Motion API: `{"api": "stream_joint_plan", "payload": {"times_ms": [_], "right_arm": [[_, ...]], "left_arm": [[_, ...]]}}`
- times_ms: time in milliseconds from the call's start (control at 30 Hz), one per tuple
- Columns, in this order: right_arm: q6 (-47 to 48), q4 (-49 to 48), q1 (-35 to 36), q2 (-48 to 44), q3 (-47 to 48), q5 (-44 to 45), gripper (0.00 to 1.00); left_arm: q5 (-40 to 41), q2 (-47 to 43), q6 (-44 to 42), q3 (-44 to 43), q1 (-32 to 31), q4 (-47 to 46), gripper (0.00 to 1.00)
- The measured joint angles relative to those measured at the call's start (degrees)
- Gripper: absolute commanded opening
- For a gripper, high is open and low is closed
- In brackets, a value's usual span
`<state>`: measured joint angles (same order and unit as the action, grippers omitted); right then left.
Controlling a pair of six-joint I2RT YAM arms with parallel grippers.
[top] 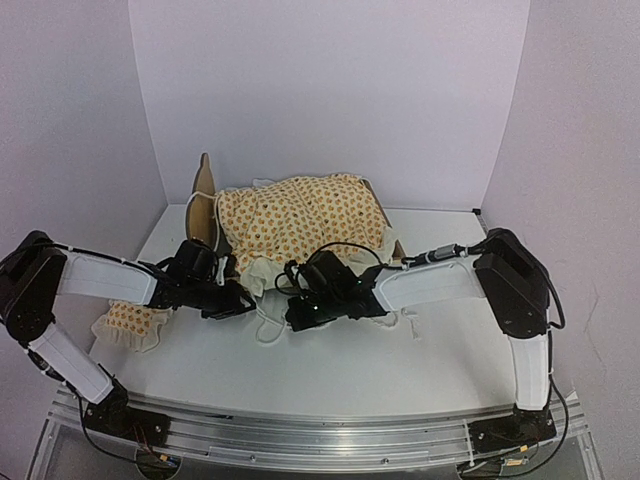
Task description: Set up the pet bed
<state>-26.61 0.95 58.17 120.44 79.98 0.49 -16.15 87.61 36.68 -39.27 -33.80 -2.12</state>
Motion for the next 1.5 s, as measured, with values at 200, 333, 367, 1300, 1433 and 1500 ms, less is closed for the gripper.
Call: {"api": "stream_joint_plan", "payload": {"times_ms": [200, 333, 367, 1300, 1433, 1500], "right_arm": [[-1.0, -5.3, -0.1, 0.0, -2.7, -0.2, 0.00], [-1.2, -8.2, -0.4, 0.0, -3.4, -1.7, 0.00], [-1.2, -9.1, -0.4, 0.0, -3.4, -2.2, 0.00], [-1.5, -19.5, -1.8, 0.4, -6.1, -12.7, 0.00], [-1.5, -20.7, -1.9, 0.7, -6.1, -13.7, 0.00], [-1.5, -21.1, -1.9, 0.8, -6.1, -14.1, 0.00]], "left_arm": [[3.3, 4.5, 4.8, -0.4, -0.6, -8.2, 0.18], [5.4, 7.9, 6.3, -3.0, -0.6, -10.5, 0.10], [5.8, 8.7, 6.7, -3.8, -0.6, -10.6, 0.07], [6.7, 11.3, 4.6, -16.1, 0.5, 16.7, 0.30], [7.0, 11.3, 3.3, -16.6, 0.8, 18.5, 0.34], [7.3, 11.4, 2.4, -16.6, 1.1, 18.2, 0.34]]}}
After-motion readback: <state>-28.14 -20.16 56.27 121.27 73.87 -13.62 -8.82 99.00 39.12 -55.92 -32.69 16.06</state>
